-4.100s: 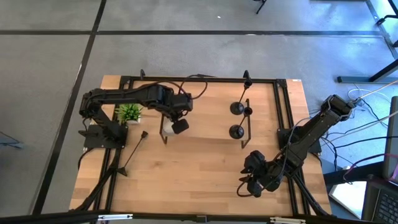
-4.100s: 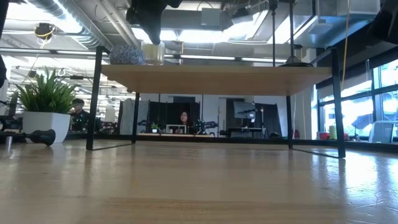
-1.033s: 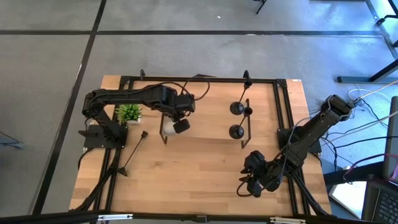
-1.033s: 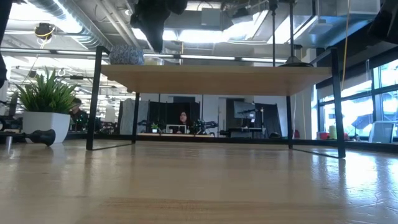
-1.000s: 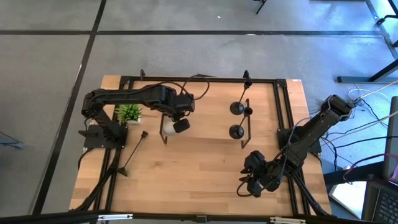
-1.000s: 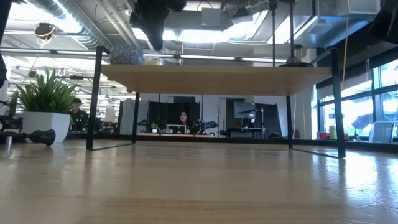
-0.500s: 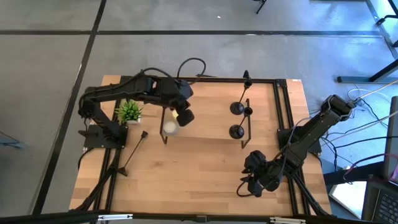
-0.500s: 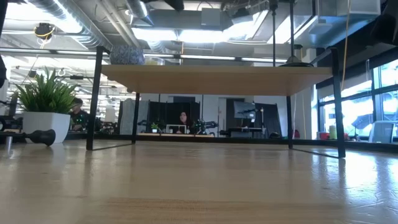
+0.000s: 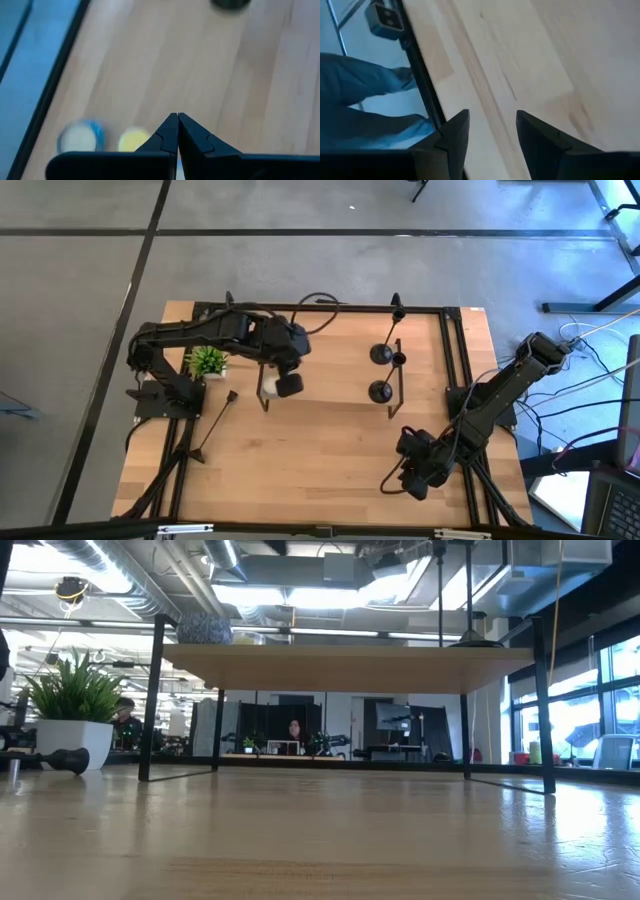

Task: Pick & Place candle stick holders
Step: Put the scented transparent candle on the shelf

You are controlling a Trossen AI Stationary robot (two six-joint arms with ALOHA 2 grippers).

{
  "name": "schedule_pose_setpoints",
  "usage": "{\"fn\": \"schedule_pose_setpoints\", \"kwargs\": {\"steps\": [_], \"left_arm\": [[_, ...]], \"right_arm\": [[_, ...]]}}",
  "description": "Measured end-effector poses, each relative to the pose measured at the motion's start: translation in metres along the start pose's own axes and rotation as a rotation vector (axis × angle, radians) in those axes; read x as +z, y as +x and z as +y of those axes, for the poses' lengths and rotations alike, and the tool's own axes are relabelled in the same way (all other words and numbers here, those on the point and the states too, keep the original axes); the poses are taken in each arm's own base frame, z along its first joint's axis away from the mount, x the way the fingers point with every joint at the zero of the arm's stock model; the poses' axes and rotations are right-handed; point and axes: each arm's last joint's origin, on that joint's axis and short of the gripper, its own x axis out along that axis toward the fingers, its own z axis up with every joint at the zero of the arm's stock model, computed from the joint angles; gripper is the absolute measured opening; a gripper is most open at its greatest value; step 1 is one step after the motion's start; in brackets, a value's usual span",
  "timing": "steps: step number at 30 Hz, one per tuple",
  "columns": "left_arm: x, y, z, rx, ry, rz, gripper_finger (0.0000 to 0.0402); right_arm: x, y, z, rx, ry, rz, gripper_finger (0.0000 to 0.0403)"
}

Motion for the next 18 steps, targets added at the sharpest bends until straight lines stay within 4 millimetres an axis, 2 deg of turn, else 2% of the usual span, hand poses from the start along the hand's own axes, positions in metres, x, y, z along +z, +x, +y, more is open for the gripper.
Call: {"fn": "schedule_pose_setpoints", "kwargs": {"steps": [5, 8, 11, 18], "left_arm": [[-0.014, 0.008, 0.004, -0.016, 0.079, 0.148, 0.0002], [-0.019, 0.024, 0.007, -0.162, 0.074, 0.212, 0.0001], [-0.019, 0.046, 0.004, -0.302, 0.073, 0.188, 0.0001], [-0.026, 0.059, 0.001, -0.207, 0.04, 0.213, 0.0002]], "right_arm": [[0.0, 0.0, -0.004, -0.036, 0.205, 0.004, 0.0167], [0.002, 0.0, -0.005, -0.041, 0.278, -0.01, 0.0167], [0.009, 0.001, -0.006, -0.037, 0.324, -0.026, 0.0167], [0.029, 0.003, -0.007, 0.011, 0.399, -0.077, 0.0167]]}}
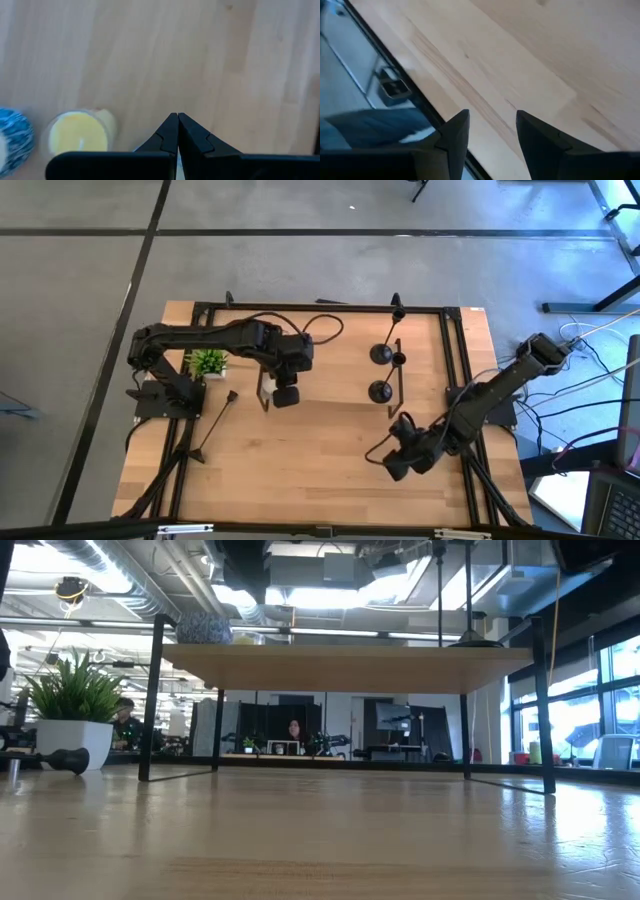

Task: Pick & Place candle stick holders
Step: Put the scented transparent candle on the shelf

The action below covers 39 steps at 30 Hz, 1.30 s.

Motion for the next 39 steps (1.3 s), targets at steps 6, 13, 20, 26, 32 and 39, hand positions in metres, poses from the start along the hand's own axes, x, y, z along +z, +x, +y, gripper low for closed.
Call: {"fn": "schedule_pose_setpoints", "kwargs": {"steps": [6, 13, 20, 26, 32, 39], "left_arm": [[0.0, 0.0, 0.004, 0.01, -0.033, 0.006, 0.0002], [-0.001, -0.001, 0.01, 0.042, 0.024, 0.02, 0.0002], [-0.009, -0.002, 0.03, 0.092, -0.085, 0.118, 0.0002], [-0.008, -0.001, 0.026, 0.074, -0.023, 0.117, 0.0002], [-0.001, 0.013, 0.017, 0.058, 0.039, 0.111, 0.0002], [0.005, 0.036, 0.015, 0.091, 0.062, 0.167, 0.0002]], "right_arm": [[0.014, 0.001, 0.011, 0.107, 0.054, -0.029, 0.0167], [0.026, 0.0, 0.02, 0.194, -0.024, -0.128, 0.0167], [0.044, -0.005, 0.037, 0.355, -0.125, -0.296, 0.0167], [0.047, -0.012, 0.05, 0.492, -0.221, -0.362, 0.0167], [0.044, -0.015, 0.055, 0.535, -0.255, -0.366, 0.0167], [0.038, -0.015, 0.055, 0.539, -0.272, -0.355, 0.0167]]}}
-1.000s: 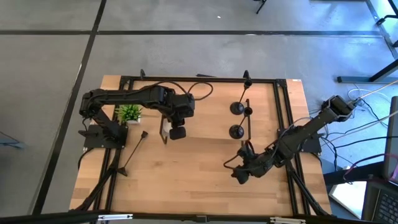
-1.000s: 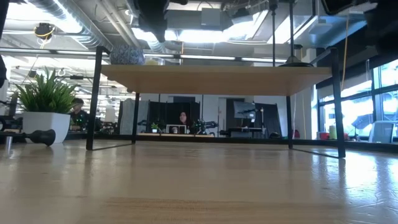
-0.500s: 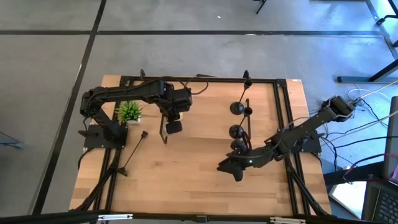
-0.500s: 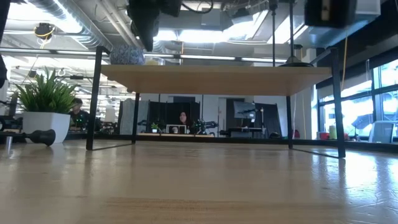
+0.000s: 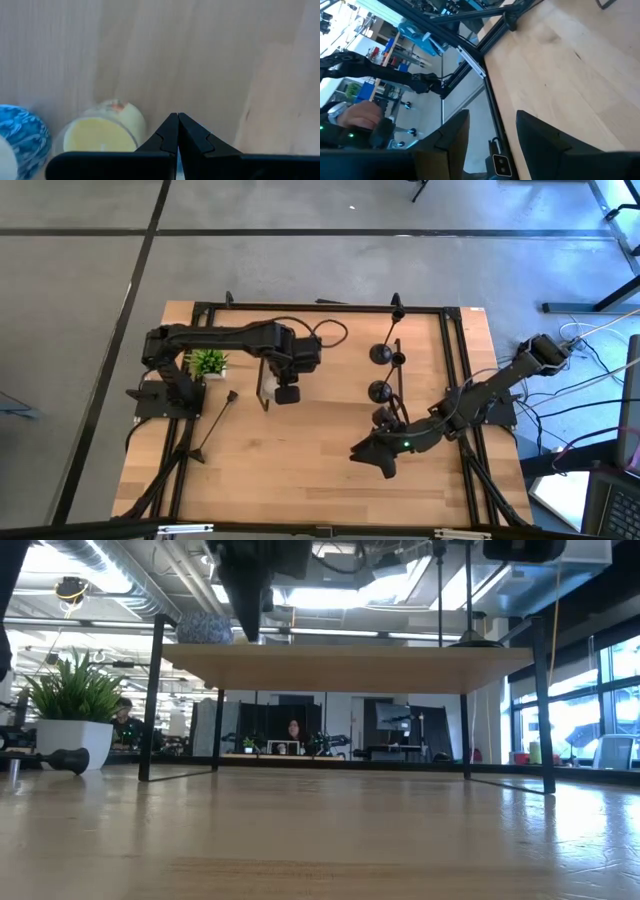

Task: Pick & Place candle stick holders
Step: Put the scented transparent candle on the shelf

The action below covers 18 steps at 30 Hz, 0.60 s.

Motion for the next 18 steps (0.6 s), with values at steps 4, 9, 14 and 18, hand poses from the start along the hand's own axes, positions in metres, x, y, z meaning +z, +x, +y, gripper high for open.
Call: {"fn": "schedule_pose_setpoints", "kwargs": {"steps": [4, 9, 14, 18], "left_arm": [[0.0037, 0.009, -0.0006, 0.002, 0.007, 0.023, 0.0002], [0.0039, 0.0095, -0.0024, 0.002, 0.025, 0.024, 0.0002], [0.0032, 0.006, -0.001, 0.035, 0.046, 0.033, 0.0002], [0.0043, 0.0038, 0.0013, 0.036, 0.042, 0.024, 0.0002]], "right_arm": [[-0.0016, -0.0006, 0.0015, 0.009, -0.002, 0.003, 0.0167], [-0.0031, -0.0011, 0.0023, 0.012, -0.003, 0.008, 0.0167], [-0.0033, -0.0011, 0.0024, 0.012, -0.003, 0.008, 0.0167], [-0.0032, -0.0011, 0.0023, 0.009, -0.004, 0.004, 0.0167]]}}
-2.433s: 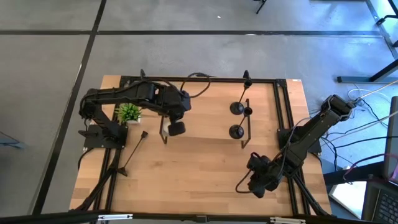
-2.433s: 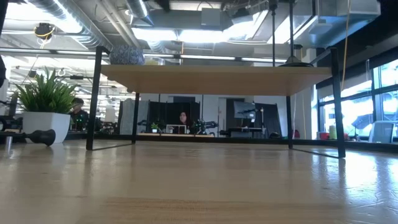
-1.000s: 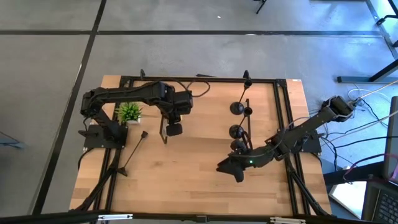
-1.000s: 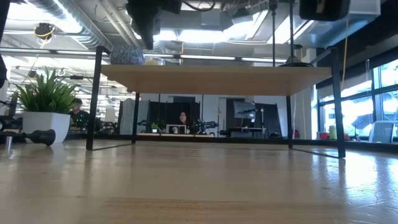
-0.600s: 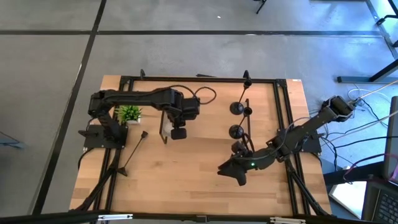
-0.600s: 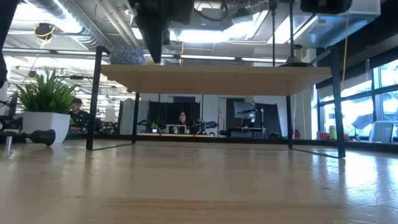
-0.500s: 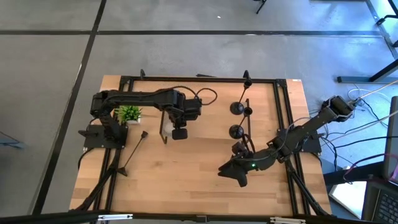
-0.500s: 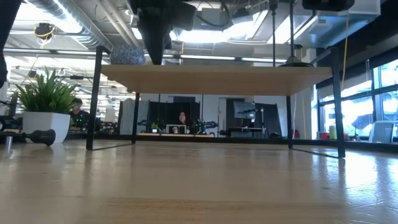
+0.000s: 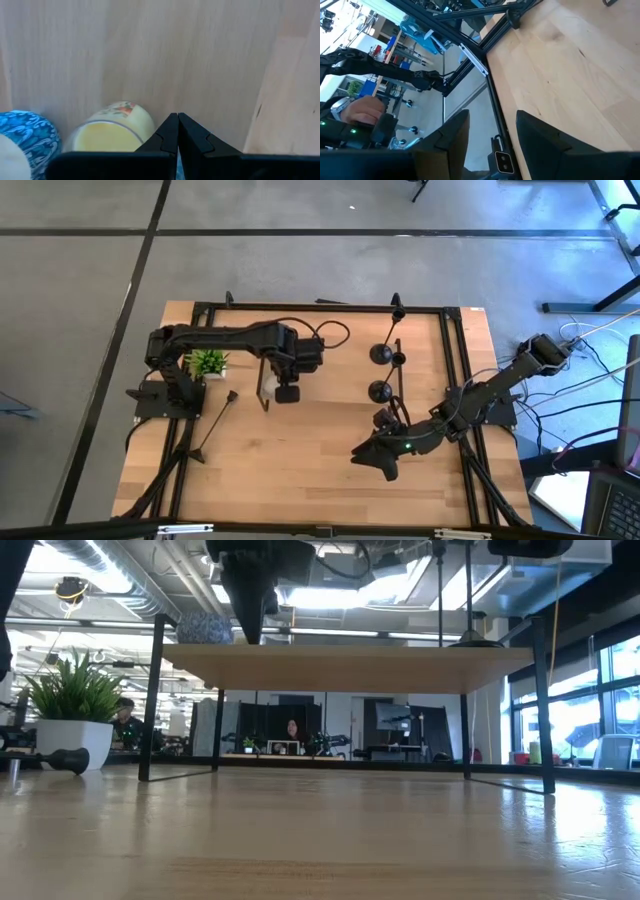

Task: Pick & Place candle stick holders
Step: Put the scented transparent candle on the shelf, then put the black candle holder on the shelf

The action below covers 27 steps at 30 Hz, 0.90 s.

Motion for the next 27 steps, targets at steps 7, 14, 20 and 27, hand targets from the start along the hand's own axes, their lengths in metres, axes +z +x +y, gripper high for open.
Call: {"fn": "schedule_pose_setpoints", "kwargs": {"steps": [7, 14, 20, 27], "left_arm": [[-0.004, 0.0, 0.007, 0.021, -0.004, 0.046, 0.0002], [-0.006, -0.007, 0.01, 0.02, 0.003, 0.011, 0.0002], [-0.01, -0.029, 0.004, -0.077, 0.008, -0.096, 0.0002], [-0.018, -0.099, 0.005, -0.138, -0.103, -0.395, 0.0002]], "right_arm": [[0.0, 0.0, 0.0, -0.002, 0.0, -0.003, 0.0167], [0.0, 0.0, 0.0, -0.002, 0.0, -0.003, 0.0167], [0.0, 0.0, 0.0, -0.002, 0.0, -0.003, 0.0167], [0.0, 0.0, 0.0, 0.0, 0.0, -0.002, 0.0167]]}}
